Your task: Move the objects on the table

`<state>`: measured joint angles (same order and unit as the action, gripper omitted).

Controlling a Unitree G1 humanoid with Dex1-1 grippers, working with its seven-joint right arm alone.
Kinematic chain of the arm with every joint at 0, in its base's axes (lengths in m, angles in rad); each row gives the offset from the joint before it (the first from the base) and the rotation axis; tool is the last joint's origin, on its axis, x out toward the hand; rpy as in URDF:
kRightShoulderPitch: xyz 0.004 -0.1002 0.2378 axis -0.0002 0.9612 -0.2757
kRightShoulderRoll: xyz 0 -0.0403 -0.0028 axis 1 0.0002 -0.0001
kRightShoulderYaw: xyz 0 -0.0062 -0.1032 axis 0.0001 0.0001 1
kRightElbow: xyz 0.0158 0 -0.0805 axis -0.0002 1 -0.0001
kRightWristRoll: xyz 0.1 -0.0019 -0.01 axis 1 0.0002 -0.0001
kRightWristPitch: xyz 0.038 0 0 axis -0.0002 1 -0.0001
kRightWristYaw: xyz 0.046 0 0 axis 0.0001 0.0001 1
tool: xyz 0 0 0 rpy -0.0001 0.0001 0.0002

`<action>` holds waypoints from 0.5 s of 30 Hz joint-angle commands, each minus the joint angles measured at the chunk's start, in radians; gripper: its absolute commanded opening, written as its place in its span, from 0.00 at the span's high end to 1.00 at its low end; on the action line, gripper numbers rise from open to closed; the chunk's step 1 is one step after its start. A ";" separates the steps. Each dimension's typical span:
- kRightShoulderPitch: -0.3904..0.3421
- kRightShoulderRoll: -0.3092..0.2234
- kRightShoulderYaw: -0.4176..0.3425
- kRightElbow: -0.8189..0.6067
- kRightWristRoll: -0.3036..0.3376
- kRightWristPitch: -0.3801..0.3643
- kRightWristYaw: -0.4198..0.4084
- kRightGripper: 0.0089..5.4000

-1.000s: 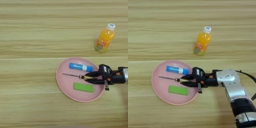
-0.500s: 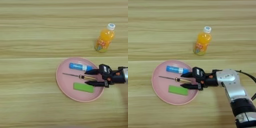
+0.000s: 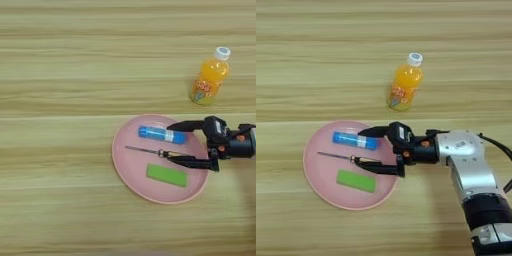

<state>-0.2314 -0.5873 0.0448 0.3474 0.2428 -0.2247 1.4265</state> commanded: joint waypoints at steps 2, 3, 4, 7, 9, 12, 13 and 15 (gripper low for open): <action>-0.076 -0.021 -0.070 -0.078 0.084 0.041 -0.045 0.17; -0.085 -0.014 -0.081 -0.081 0.098 0.046 -0.057 0.15; -0.093 -0.007 -0.091 -0.084 0.109 0.049 -0.068 0.12; -0.120 0.018 -0.118 -0.088 0.138 0.058 -0.106 0.07; -0.137 0.036 -0.138 -0.092 0.160 0.060 -0.131 0.03; -0.159 0.066 -0.170 -0.096 0.192 0.031 -0.157 0.00; -0.164 0.071 -0.178 -0.096 0.199 0.033 -0.164 0.00; -0.178 0.084 -0.194 -0.094 0.213 0.035 -0.181 0.00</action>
<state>-0.3195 -0.4926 -0.1044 0.2983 0.4250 -0.1707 1.3009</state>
